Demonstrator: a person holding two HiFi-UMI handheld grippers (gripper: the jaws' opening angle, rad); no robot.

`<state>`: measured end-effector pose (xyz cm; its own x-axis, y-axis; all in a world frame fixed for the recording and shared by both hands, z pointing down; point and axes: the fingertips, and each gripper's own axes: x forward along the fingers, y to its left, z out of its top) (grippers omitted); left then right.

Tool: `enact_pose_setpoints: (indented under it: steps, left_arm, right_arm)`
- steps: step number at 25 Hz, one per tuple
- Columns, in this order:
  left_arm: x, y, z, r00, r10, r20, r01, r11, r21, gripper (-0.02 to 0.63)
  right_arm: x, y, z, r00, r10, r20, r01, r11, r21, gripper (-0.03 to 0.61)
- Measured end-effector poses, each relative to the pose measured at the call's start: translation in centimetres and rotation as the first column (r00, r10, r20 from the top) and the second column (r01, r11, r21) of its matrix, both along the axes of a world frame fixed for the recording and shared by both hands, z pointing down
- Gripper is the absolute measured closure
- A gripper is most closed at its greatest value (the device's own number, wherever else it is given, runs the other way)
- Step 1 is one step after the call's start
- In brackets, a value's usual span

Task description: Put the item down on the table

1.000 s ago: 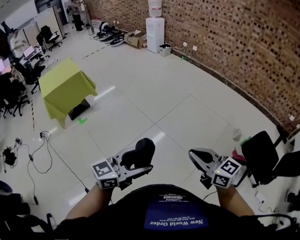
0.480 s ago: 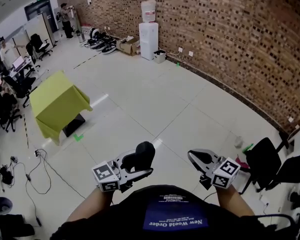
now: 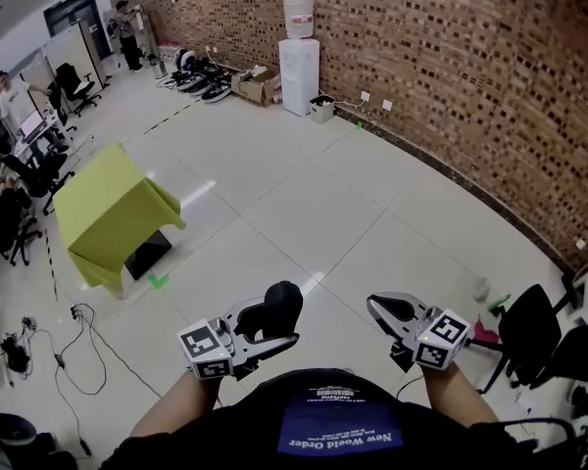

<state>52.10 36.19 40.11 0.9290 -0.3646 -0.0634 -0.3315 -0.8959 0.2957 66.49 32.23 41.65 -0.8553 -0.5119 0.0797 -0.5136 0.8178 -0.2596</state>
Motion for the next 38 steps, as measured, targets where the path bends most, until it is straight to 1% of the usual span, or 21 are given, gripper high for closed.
enact_pose_setpoints:
  steps: [2,3,6,10,15,18,21,24,27,31,36,38]
  left_arm:
    - [-0.9,-2.4,0.8,0.999,-0.028,0.038,0.028,1.000,0.000,0.285]
    - [-1.2,-3.6,0.8,0.998,-0.040,0.045,0.040,0.999,-0.003,0.284]
    - [-0.9,-7.4,-0.2,0.998,-0.067,0.021,0.067,0.998,0.006,0.285]
    - [0.5,-14.6,-0.3,0.992,-0.126,0.031,0.124,0.992,0.034,0.284]
    - [1.9,-22.0,-1.7,0.982,-0.190,0.016,0.189,0.981,0.043,0.285]
    - [2.6,-26.3,-2.3,0.976,-0.219,0.002,0.219,0.975,0.044,0.284]
    - [2.2,-30.0,-2.2,0.972,-0.234,-0.001,0.233,0.972,0.031,0.285]
    - [0.6,-33.6,-1.6,0.970,-0.242,0.001,0.242,0.969,0.042,0.284]
    - [-1.5,-37.5,-0.9,0.972,-0.234,-0.017,0.235,0.971,0.041,0.285]
    - [-5.4,-43.7,-1.5,0.978,-0.208,-0.020,0.209,0.976,0.060,0.285]
    - [-10.6,-50.9,-2.2,0.984,-0.178,0.000,0.177,0.984,0.028,0.285]
    - [-12.8,-53.4,-2.5,0.984,-0.178,0.011,0.178,0.984,0.025,0.285]
  right_arm:
    - [-0.5,-2.6,-0.1,1.000,-0.017,0.000,0.017,1.000,-0.002,0.591]
    - [-0.6,-4.0,-0.2,1.000,-0.028,-0.003,0.028,1.000,0.001,0.591]
    - [-0.4,-9.0,-0.3,0.998,-0.065,-0.013,0.065,0.998,0.015,0.591]
    - [0.5,-17.5,-0.4,0.992,-0.128,-0.004,0.128,0.992,0.011,0.591]
    - [0.1,-25.5,-2.5,0.972,-0.236,-0.001,0.235,0.970,0.054,0.591]
    - [0.5,-30.3,-3.0,0.965,-0.262,-0.002,0.262,0.963,0.058,0.591]
    - [-0.1,-34.2,-2.6,0.960,-0.280,-0.016,0.280,0.959,0.053,0.591]
    - [-1.2,-37.9,-1.8,0.961,-0.273,-0.029,0.274,0.960,0.050,0.591]
    - [-2.9,-41.8,-1.0,0.967,-0.250,-0.038,0.252,0.967,0.044,0.590]
    - [-6.6,-47.3,-2.1,0.973,-0.224,-0.054,0.227,0.971,0.072,0.590]
    - [-11.5,-54.2,-3.2,0.982,-0.184,-0.054,0.187,0.980,0.073,0.591]
    - [-13.7,-56.8,-3.4,0.983,-0.177,-0.049,0.181,0.980,0.082,0.591]
